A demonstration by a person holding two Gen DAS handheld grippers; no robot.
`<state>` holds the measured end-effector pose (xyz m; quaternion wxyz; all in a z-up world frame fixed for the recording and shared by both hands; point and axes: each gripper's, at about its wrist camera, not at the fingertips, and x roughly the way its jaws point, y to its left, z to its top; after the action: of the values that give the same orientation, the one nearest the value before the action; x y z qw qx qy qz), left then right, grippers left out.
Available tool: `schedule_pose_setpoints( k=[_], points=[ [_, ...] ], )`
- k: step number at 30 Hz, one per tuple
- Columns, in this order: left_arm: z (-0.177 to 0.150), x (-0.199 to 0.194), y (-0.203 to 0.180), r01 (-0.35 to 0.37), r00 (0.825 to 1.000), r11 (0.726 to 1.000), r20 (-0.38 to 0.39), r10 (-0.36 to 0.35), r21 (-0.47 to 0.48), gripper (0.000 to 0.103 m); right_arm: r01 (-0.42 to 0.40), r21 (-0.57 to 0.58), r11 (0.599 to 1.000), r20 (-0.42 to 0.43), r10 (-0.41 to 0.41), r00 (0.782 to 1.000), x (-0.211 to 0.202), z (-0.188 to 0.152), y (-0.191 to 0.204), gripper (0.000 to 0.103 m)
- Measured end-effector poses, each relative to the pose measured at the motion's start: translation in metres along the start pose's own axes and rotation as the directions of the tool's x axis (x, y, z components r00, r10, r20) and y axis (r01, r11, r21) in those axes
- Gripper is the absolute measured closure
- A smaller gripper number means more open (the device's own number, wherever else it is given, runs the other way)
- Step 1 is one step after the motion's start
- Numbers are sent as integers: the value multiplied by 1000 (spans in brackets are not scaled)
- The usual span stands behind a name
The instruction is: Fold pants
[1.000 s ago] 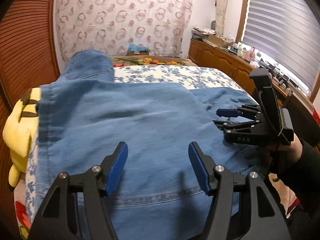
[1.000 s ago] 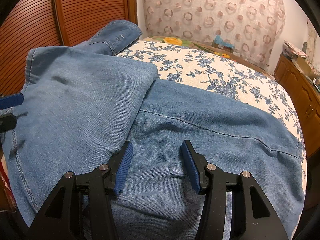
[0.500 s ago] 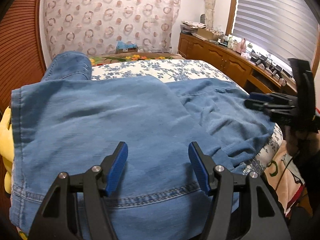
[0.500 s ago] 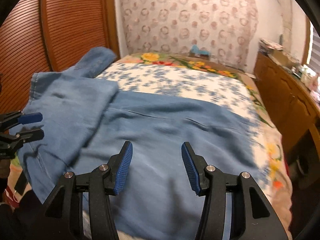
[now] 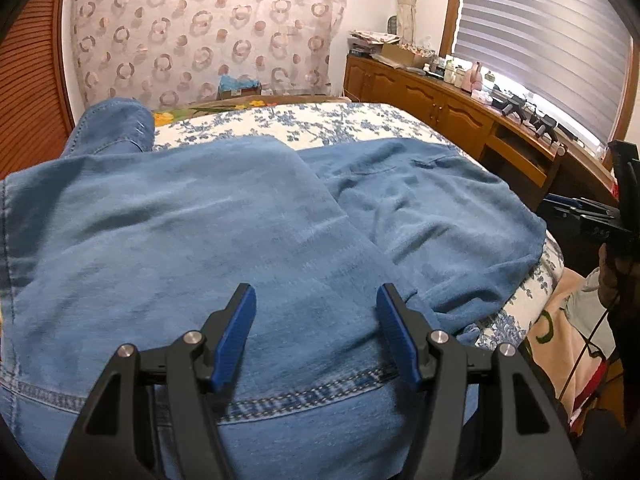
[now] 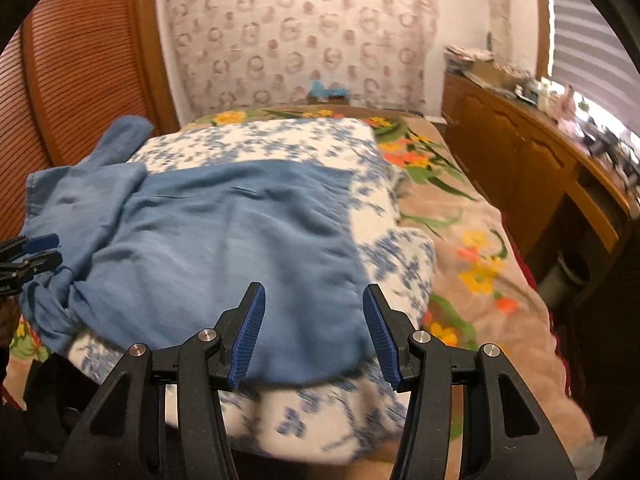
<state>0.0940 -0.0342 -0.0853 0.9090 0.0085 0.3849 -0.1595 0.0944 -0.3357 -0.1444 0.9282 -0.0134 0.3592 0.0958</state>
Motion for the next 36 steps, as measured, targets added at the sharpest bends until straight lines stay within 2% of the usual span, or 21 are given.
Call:
schedule_pose_setpoints(
  k=[5,14,21,23,25,27,30,36],
  points=[
    [-7,8,1,0,1000,1000,-12,0,-8,41,-4,30,1000,-27,5,1000,5,-10,-10,51],
    [-12,11,5,11,1000,999,0,-11,-36,41,26,5,1000,-64,-26,998,22,-20,-9,51],
    [-13,12,6,6,1000,999,4,-6,-37,41,39,-5,999,-48,-39,998,23,-26,-6,52],
    [-13,12,6,7,1000,999,5,-7,-38,41,28,-13,1000,-43,-28,999,23,-27,-3,60],
    [-13,12,6,7,1000,999,5,-7,-39,41,-1,-17,1000,-41,0,999,22,-27,1,78],
    [-12,8,8,18,1000,998,12,-17,-59,41,-97,-6,995,-18,96,995,16,-27,3,94],
    [-10,1,12,55,998,994,22,-53,-93,41,-145,-4,989,21,145,989,7,-21,8,96],
    [-5,-19,13,38,998,996,59,-34,-80,41,-227,-51,973,106,231,967,-16,11,37,97]
  ],
)
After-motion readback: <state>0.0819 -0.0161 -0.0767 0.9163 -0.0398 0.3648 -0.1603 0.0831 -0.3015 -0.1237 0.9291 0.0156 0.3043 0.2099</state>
